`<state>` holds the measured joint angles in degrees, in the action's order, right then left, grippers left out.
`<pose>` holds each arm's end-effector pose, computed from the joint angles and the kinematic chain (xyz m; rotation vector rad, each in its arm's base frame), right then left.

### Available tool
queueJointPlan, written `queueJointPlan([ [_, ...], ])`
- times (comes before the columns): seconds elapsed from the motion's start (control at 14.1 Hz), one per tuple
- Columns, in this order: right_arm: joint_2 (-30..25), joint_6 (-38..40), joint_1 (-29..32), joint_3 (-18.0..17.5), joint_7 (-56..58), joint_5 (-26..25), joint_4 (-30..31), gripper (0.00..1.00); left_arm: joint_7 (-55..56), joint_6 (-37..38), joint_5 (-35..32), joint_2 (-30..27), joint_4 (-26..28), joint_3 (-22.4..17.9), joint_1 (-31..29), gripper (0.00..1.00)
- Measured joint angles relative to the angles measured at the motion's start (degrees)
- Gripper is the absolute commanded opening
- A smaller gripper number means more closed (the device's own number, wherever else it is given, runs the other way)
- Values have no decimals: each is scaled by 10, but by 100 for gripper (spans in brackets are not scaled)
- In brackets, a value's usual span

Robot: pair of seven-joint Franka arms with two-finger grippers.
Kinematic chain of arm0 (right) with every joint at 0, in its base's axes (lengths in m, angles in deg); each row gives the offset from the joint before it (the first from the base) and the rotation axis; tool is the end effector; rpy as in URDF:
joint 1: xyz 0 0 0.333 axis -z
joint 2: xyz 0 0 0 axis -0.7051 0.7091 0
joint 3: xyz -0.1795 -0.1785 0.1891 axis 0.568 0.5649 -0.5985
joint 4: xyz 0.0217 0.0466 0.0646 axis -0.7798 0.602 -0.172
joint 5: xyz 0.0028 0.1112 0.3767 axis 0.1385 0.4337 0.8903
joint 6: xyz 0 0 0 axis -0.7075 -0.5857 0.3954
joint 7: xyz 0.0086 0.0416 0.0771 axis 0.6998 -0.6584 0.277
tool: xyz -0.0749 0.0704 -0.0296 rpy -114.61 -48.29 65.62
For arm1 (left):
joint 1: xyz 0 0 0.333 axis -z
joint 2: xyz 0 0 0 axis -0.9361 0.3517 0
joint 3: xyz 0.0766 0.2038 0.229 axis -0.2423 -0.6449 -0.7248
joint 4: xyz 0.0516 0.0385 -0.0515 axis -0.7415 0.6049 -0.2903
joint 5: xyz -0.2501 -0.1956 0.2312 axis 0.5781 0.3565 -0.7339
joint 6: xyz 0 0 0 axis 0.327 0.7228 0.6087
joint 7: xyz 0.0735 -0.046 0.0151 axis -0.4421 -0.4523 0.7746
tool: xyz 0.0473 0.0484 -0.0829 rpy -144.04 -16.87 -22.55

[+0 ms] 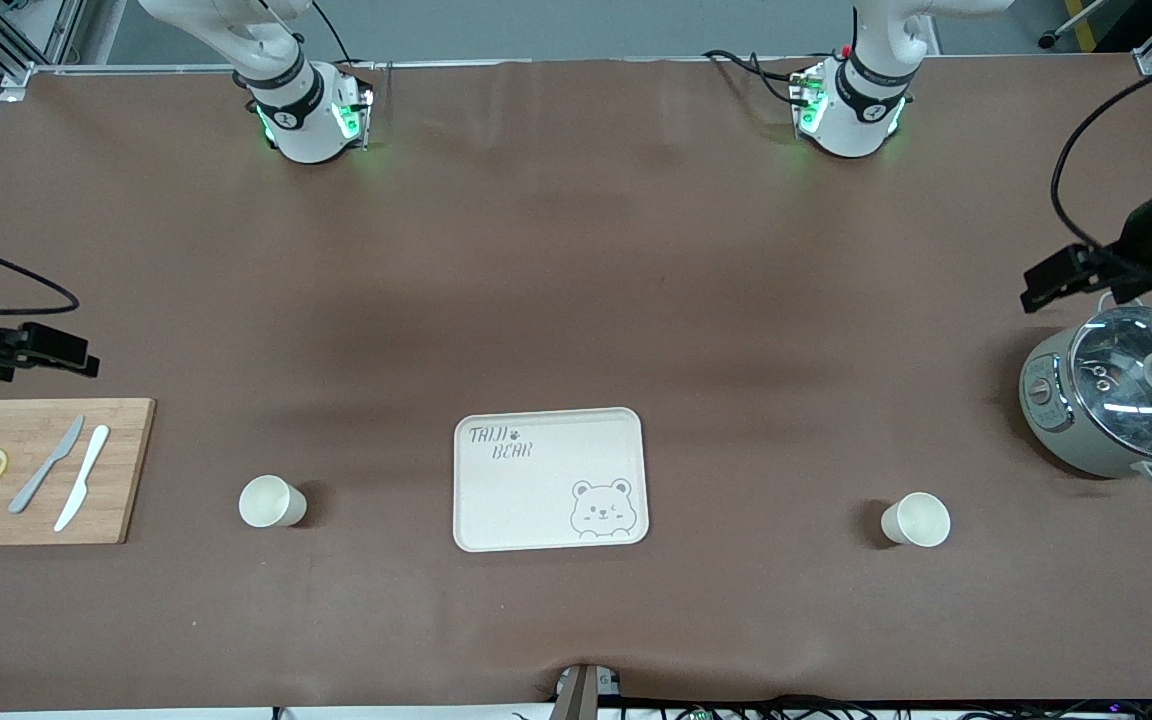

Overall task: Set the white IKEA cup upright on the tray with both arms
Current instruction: 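Lower the right gripper to one cup while the left gripper reaches the other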

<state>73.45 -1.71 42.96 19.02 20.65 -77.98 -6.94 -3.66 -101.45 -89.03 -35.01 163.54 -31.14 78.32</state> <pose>0.6539 -0.0317 0.5656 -3.0982 -0.0420 0.0671 0.6017 -0.0333 0.6001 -3.1218 -0.1399 -0.0101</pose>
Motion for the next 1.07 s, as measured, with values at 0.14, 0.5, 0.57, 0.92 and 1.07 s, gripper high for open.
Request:
queueJointPlan([
  [0.14,15,-22,-2,0,0,0,2,100,0,-39,-8,33,1,0,0,100],
  [0.5,64,-81,-1,0,0,0,6,100,0,-122,-11,98,1,-2,-3,100],
  [0.57,76,-91,-1,0,0,0,7,100,0,-136,-11,109,1,-3,-4,100],
  [0.92,133,-134,0,1,0,5,8,100,-28,-194,-12,160,1,-5,-35,100],
  [1.07,158,-161,2,1,0,18,8,100,-38,-221,-12,182,1,-4,-44,100],
])
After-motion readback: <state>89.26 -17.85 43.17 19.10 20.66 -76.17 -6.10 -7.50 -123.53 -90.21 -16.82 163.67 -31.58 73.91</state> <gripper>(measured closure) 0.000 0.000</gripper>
